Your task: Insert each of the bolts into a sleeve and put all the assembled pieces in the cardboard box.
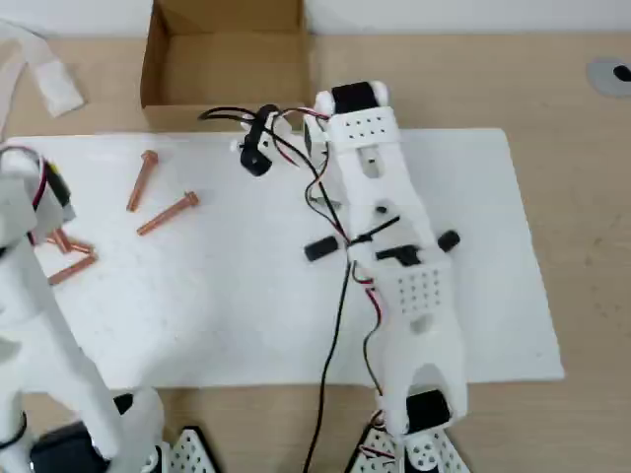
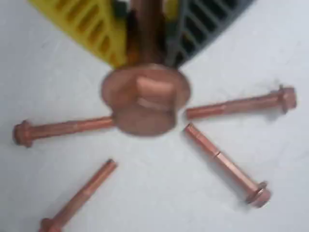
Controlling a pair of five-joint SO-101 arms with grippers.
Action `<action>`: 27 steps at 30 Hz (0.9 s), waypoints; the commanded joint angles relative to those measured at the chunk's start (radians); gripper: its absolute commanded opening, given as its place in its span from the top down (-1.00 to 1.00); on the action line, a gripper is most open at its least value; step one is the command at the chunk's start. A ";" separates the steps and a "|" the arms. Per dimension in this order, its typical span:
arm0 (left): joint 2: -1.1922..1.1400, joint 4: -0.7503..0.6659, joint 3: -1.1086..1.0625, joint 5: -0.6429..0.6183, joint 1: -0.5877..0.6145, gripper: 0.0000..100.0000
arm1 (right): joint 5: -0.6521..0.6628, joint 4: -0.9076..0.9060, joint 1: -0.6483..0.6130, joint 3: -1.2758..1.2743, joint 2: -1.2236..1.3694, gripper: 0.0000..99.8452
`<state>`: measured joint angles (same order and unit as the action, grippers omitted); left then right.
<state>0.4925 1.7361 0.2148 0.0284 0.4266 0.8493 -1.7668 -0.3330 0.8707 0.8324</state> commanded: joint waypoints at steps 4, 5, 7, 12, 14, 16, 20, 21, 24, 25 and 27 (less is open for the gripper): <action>0.150 -0.028 -0.091 0.028 0.064 0.98 | -0.008 -0.020 -0.013 0.174 0.105 0.71; 0.166 -0.028 -0.094 0.028 0.064 0.98 | -0.008 -0.020 -0.013 0.189 0.120 0.71; 0.194 -0.028 -0.095 0.028 0.061 0.98 | -0.006 -0.018 -0.013 0.219 0.150 0.71; 0.242 -0.026 -0.095 0.028 0.061 0.98 | -0.005 -0.015 -0.013 0.274 0.223 0.71; 0.255 -0.023 -0.095 0.028 0.061 0.98 | -0.008 -0.015 -0.013 0.298 0.249 0.71; 0.268 -0.021 -0.095 0.028 0.061 0.98 | -0.008 -0.015 -0.012 0.321 0.275 0.71; 0.295 -0.020 -0.097 0.063 0.061 0.98 | -0.009 -0.015 -0.012 0.349 0.321 0.72; 0.302 -0.015 -0.097 0.075 0.061 0.98 | -0.009 -0.015 -0.013 0.351 0.332 0.72; 0.321 0.002 -0.101 0.097 0.061 0.98 | -0.011 -0.018 -0.018 0.349 0.351 0.72; 0.329 0.005 -0.109 0.106 0.061 0.98 | -0.012 -0.020 -0.019 0.349 0.351 0.72; 0.348 0.006 -0.129 0.129 0.063 0.98 | -0.029 -0.020 -0.024 0.349 0.352 0.72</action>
<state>0.8132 1.7392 0.1028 0.1327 0.4726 0.8431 -1.7729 -0.3314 1.2083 1.1454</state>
